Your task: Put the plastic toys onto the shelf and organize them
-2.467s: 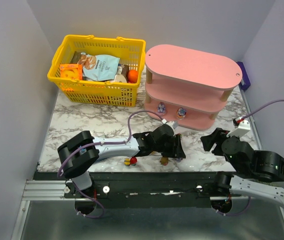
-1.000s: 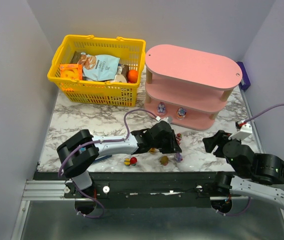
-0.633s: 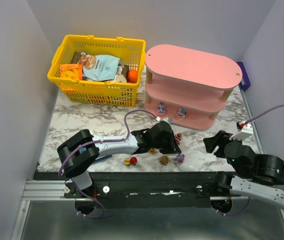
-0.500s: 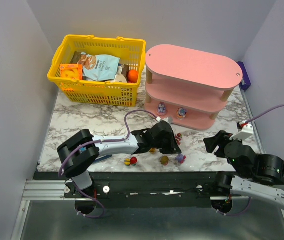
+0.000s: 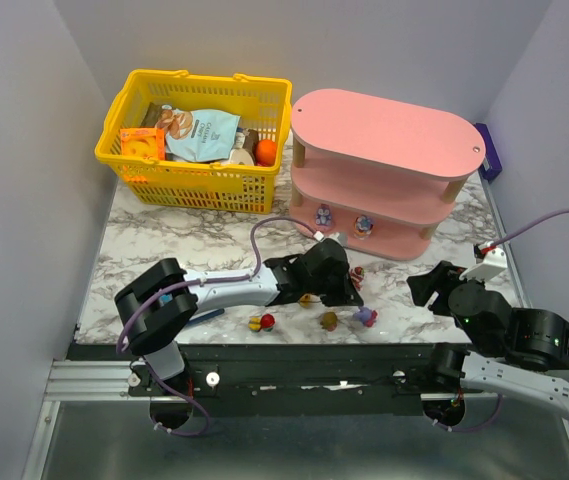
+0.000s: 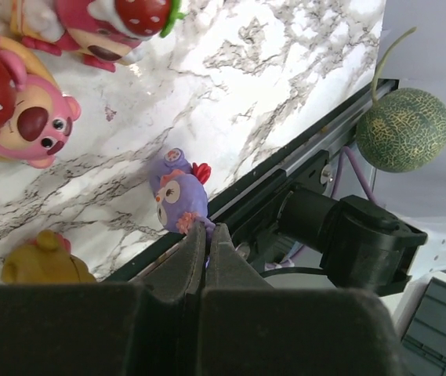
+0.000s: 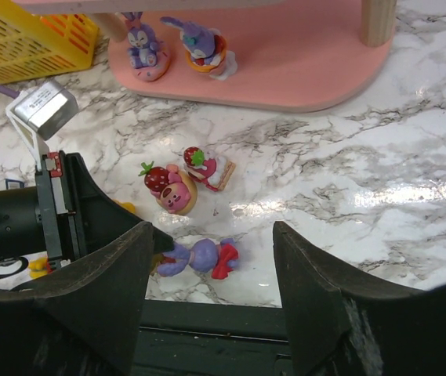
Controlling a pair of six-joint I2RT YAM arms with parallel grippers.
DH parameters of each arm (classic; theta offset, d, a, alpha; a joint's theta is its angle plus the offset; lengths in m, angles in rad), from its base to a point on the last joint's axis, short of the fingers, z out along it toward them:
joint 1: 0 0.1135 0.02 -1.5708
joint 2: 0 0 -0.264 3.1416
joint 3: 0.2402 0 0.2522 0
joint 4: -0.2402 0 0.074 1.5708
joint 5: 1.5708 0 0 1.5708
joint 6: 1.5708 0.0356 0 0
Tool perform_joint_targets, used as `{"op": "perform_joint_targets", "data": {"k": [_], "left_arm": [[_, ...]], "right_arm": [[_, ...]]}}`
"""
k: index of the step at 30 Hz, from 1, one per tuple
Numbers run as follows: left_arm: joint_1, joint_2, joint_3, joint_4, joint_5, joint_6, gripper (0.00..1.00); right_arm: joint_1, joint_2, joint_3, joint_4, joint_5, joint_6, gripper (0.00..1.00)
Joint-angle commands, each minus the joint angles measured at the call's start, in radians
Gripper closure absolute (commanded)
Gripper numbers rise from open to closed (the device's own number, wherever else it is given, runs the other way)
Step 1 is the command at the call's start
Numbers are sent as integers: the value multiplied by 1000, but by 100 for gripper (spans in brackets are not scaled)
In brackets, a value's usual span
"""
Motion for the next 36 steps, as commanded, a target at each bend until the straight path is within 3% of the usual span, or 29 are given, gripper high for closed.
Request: {"op": "perform_joint_targets", "data": {"k": [1,5,9,12,23,28,36], "left_arm": [[1,-2,102,-62,-33,-13,100],[-1,23,206,-156,-119,-50,100],[-8,121,500,-492,-233,-73,100],[-16,204,662,-628,-283,-70,100],[-17,319,879,-736,-486,-182,100],[-17,399,1029,-834,-535,-212,100],[-16,503,1118,-860,-587,-225,100]], "right_arm": [[1,-8,7,-20,49,20,30],[1,-22,13,-22,54,21,30],[1,-39,17,-29,68,34,30],[1,-40,31,-54,91,57,31],[1,12,97,-201,200,192,32],[1,44,114,-233,217,228,32],[-1,15,139,-347,266,326,32]]}}
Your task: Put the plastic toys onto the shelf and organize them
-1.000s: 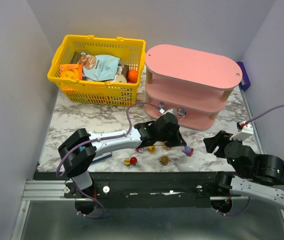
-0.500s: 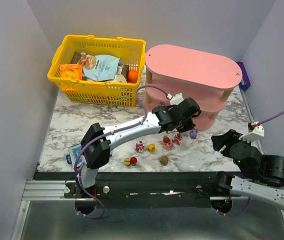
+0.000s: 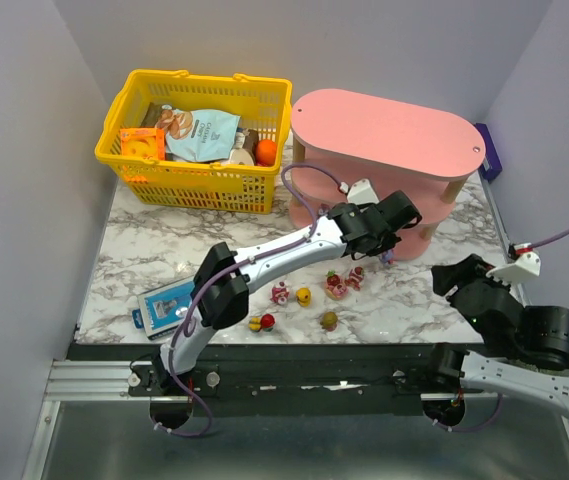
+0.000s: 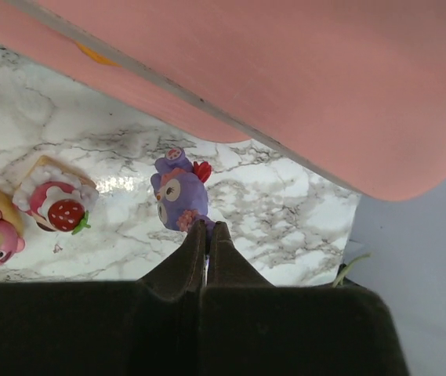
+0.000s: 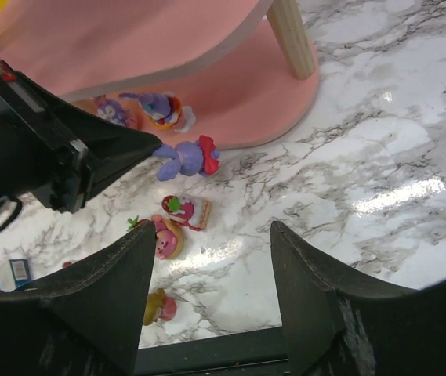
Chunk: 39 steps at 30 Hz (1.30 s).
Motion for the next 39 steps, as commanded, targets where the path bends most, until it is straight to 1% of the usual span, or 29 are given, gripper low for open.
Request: {"op": "perform_joint_targets", "data": {"k": [1,4,10,15,25,39], "left_arm": [[-3,54,62,-46,-98,-24,100],[-3,87,99,-39,-116,0,100],[-1,162,170,-8,-98,68,100],[2,199,179,18,-104,102,100],[8,228,204,49,-112,160,100],[31,232,194,98,-101,180,100]], "right_arm": [[-1,-48,34,-164,93,100,32],[1,-88,28,-166,100,100,32],[1,-142,6,-172,103,98,32],[1,-183,-3,-179,108,97,33],[1,-193,-22,-190,112,104,33],[1,-180,-31,-190,114,113,33]]}}
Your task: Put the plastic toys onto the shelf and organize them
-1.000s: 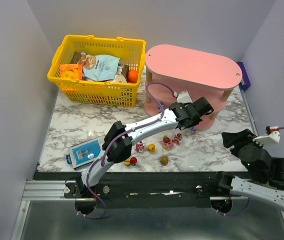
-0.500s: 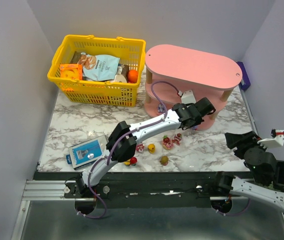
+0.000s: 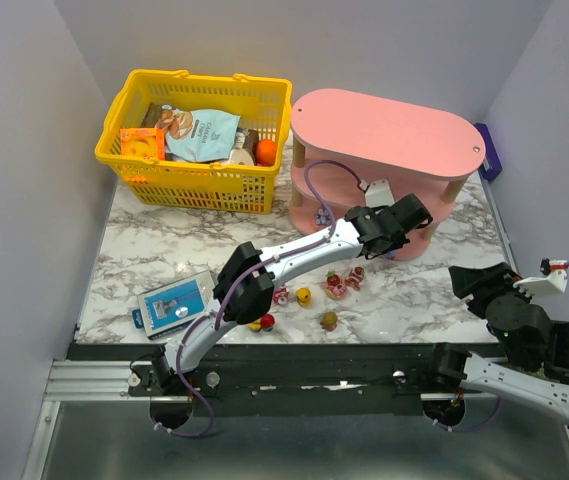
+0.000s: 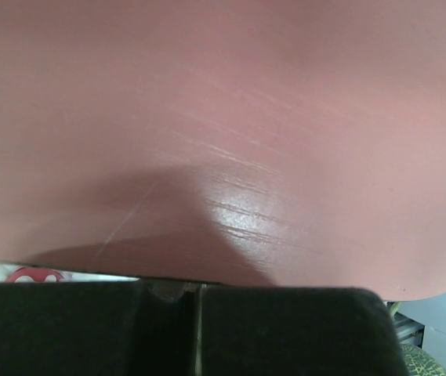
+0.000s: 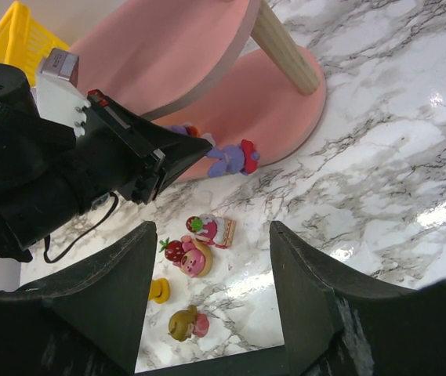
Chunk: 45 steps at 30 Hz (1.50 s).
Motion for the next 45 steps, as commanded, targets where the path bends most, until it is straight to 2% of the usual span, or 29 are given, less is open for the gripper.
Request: {"op": "perform_joint_targets", "data": {"k": [1,9,17,24,45], "left_arm": [[19,19,1,63,-48,17,100],[19,7,-37,109,-66,-6,98],[24,25,-48,118,-64,-58,92],[33,5,-118,181,-75,-109,93],[40,-44,-241,184,-161,-313,92]], "right_arm": [[1,-1,-15,-174,57,34,33],[1,-7,-20,-176,60,36,33],[1,-9,-26,-180,57,42,33],[1,-1,-27,-183,56,45,33],[1,-6,-38,-186,56,51,33]]}}
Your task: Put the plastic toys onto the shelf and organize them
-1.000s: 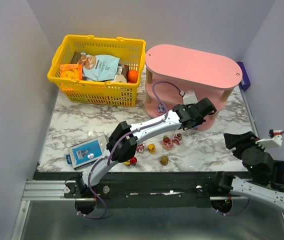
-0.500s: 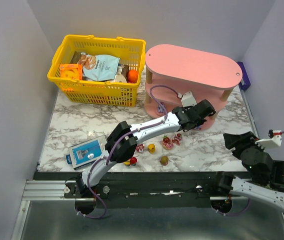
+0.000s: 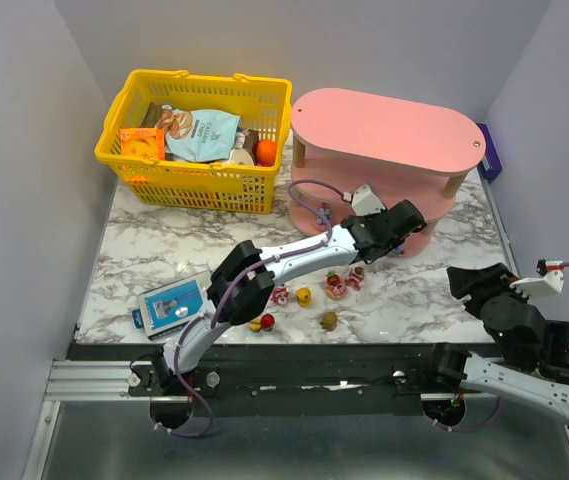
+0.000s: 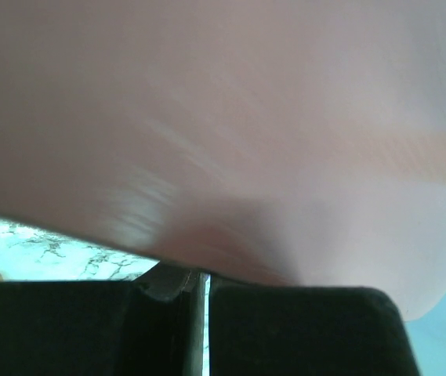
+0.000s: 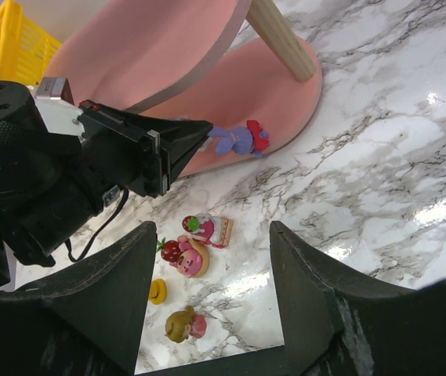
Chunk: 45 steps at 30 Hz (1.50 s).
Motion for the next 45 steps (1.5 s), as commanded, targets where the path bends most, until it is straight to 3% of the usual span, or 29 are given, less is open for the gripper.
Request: {"op": "perform_joint_targets", "data": {"k": [1,16,27,45], "left_arm": [[38,5,-49,-49,-94,-69,92],[23,-8,-49,-48,-149,-103,89],[11,-11,-75,53,-149,-34,100],[-22,-36,-78,93,-214,63,100]], "right_arm": [[1,-7,-16,-188,52,33,33],[1,-15,-19,-185,53,30,33],[1,-23,-20,-177,52,20,33],[1,-26,-25,-165,53,10,33]]}}
